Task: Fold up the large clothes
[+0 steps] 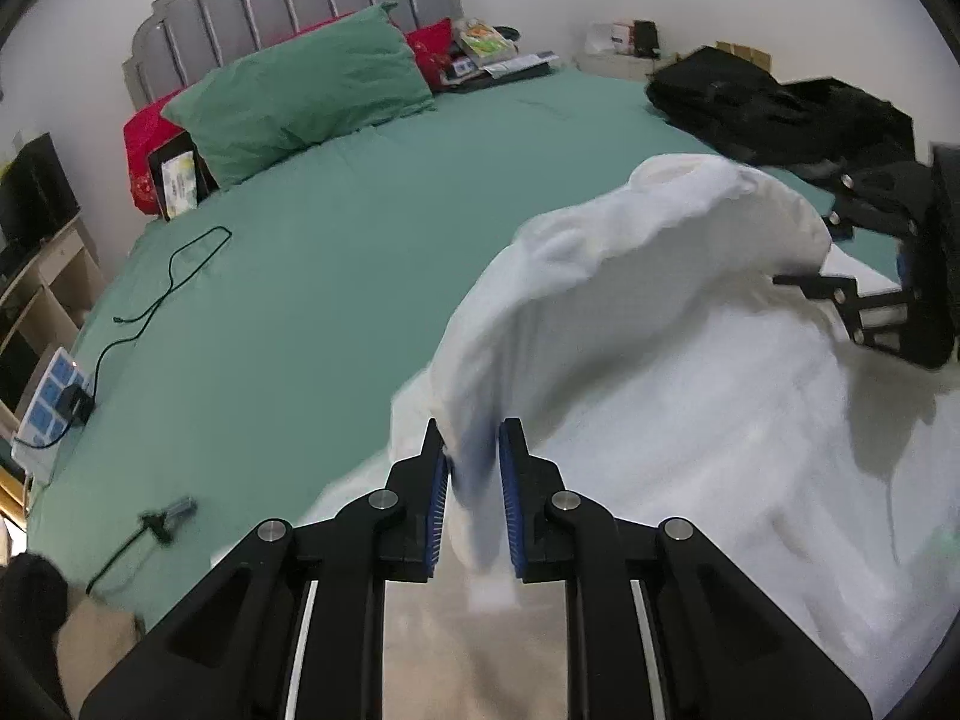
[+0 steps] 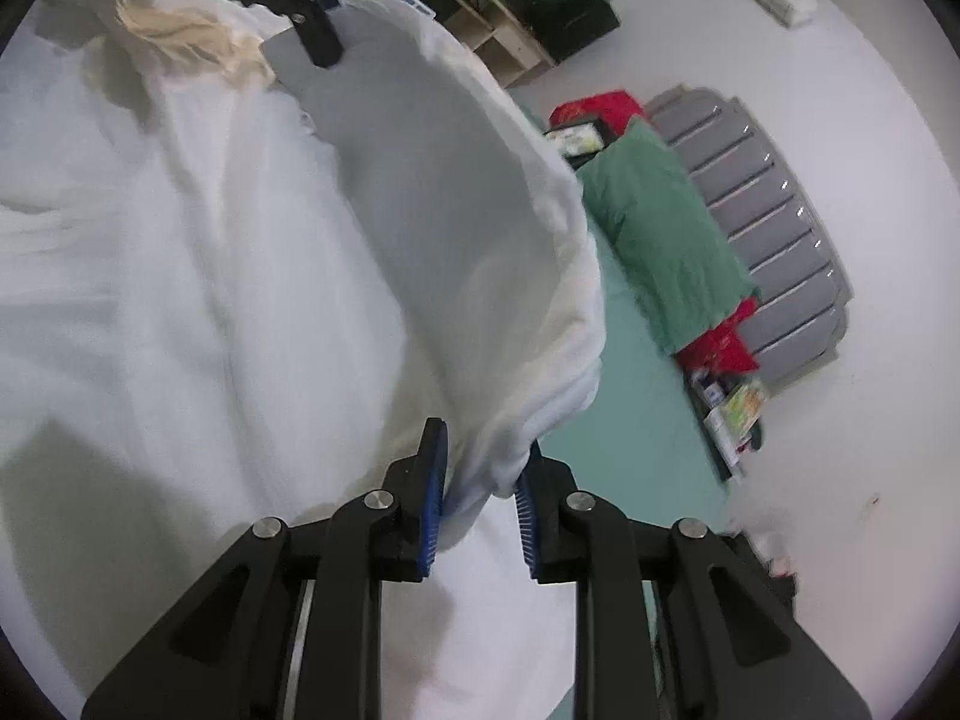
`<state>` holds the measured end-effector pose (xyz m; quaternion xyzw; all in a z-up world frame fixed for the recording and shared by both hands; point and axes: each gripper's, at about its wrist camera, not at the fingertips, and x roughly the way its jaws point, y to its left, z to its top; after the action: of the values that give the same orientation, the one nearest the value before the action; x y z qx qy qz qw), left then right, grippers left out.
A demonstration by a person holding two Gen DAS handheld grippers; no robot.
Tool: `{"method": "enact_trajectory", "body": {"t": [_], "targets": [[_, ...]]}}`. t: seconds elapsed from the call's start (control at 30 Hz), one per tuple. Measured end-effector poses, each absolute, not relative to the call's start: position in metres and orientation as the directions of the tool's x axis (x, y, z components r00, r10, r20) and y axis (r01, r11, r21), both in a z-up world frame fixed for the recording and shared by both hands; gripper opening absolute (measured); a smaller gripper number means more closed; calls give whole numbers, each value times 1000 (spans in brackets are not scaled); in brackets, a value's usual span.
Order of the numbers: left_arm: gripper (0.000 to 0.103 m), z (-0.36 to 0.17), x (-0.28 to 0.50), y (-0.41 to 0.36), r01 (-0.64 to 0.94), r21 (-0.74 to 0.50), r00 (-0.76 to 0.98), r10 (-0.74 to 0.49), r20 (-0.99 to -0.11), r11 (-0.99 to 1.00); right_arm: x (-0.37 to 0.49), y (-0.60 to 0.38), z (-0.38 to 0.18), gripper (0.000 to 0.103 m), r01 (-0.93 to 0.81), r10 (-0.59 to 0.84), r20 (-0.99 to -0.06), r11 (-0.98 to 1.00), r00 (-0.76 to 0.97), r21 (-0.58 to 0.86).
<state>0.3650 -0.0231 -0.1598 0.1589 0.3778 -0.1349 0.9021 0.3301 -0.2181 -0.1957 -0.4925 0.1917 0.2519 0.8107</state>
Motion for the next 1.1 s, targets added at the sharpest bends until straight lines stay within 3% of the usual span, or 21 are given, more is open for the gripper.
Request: {"method": "enact_trajectory", "body": {"t": [0.17, 0.23, 0.33, 0.43, 0.47, 0.5, 0.53, 0.67, 0.73, 0.83, 0.87, 0.9, 1.1], "targets": [[17, -162, 321, -17, 381, 155, 642, -141, -753, 912, 310, -228, -192, 24, -633, 173, -624, 400, 762, -662], [26, -164, 304, -12, 374, 142, 619, -132, -774, 916, 297, -237, -187, 25, -627, 149, -638, 449, 755, -637], [27, -164, 282, 3, 342, 59, 572, -158, -805, 938, 281, -254, -172, 30, -632, 149, -681, 553, 717, -544], [29, -159, 260, 20, 287, 0, 592, -177, -786, 958, 272, -260, -150, 44, -634, 211, -704, 653, 678, -414], [32, -157, 255, 25, 271, -15, 599, -181, -780, 962, 276, -258, -140, 53, -638, 263, -707, 693, 657, -335], [41, -156, 251, 30, 250, -33, 605, -182, -775, 968, 281, -256, -135, 63, -641, 300, -705, 714, 643, -282], [47, -156, 248, 33, 229, -46, 609, -180, -773, 972, 283, -252, -133, 64, -641, 333, -699, 732, 633, -231], [56, -158, 243, 54, 121, -154, 618, -196, -762, 981, 328, -222, -139, 65, -616, 419, -696, 787, 583, -41], [65, -160, 243, 59, 70, -195, 630, -195, -752, 978, 346, -204, -152, 65, -588, 400, -712, 809, 577, -22], [66, -161, 243, 63, 44, -240, 640, -212, -738, 970, 361, -183, -163, 64, -606, 426, -720, 795, 548, 9], [66, -161, 245, 61, 51, -245, 639, -220, -737, 968, 362, -176, -167, 44, -618, 427, -721, 786, 546, -2], [66, -160, 244, 60, 56, -250, 639, -227, -735, 967, 363, -168, -171, 7, -638, 423, -730, 770, 536, -22], [66, -153, 244, 60, 44, -259, 651, -224, -725, 965, 319, -165, -168, 3, -693, 400, -734, 708, 550, -133]]}}
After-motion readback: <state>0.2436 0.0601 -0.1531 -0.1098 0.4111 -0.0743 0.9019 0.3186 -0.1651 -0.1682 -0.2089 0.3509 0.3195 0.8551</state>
